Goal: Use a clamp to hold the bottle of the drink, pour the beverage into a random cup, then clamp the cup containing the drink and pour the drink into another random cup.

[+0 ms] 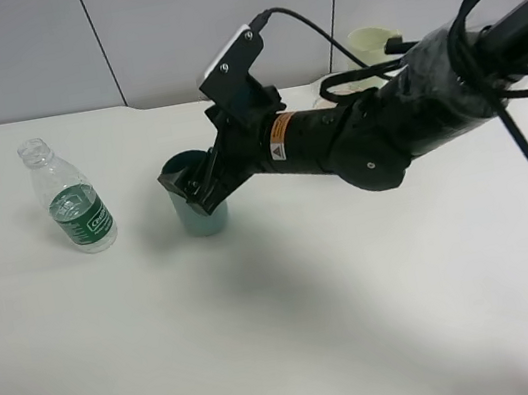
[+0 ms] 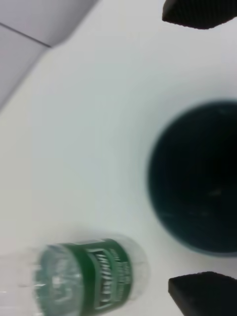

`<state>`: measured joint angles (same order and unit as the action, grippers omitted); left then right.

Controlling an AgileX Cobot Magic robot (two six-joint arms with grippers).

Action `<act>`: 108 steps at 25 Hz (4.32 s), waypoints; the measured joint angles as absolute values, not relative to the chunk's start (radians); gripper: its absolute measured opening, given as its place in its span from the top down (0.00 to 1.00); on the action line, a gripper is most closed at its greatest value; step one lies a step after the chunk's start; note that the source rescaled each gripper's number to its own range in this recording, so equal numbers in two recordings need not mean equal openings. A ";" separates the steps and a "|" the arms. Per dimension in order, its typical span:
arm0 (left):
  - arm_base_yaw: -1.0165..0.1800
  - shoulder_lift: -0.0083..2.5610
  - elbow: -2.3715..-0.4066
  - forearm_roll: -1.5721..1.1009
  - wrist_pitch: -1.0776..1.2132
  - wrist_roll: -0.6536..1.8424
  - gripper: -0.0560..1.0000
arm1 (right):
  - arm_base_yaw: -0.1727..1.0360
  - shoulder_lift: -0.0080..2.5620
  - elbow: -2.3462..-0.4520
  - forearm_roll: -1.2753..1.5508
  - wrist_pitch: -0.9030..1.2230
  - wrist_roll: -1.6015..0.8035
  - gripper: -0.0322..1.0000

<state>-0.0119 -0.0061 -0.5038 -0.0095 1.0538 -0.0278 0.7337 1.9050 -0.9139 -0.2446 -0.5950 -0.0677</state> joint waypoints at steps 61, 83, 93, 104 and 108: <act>-0.012 -0.006 -0.504 -0.009 1.054 -0.028 0.00 | -0.063 0.532 -0.913 -0.280 0.730 0.074 0.01; -0.012 -0.006 -0.504 -0.009 1.054 -0.028 0.00 | -0.063 0.032 -0.573 -0.075 1.023 -0.010 0.01; -0.012 -0.006 -0.504 -0.009 1.054 -0.028 0.00 | -0.063 0.024 -0.503 -0.038 1.055 -0.041 0.01; -0.012 -0.006 -0.504 -0.009 1.054 -0.028 0.00 | -0.063 0.024 -0.502 -0.031 1.055 -0.042 0.04; -0.012 -0.006 -0.504 -0.009 1.054 -0.028 0.00 | -0.063 0.024 -0.502 -0.031 1.055 -0.042 0.05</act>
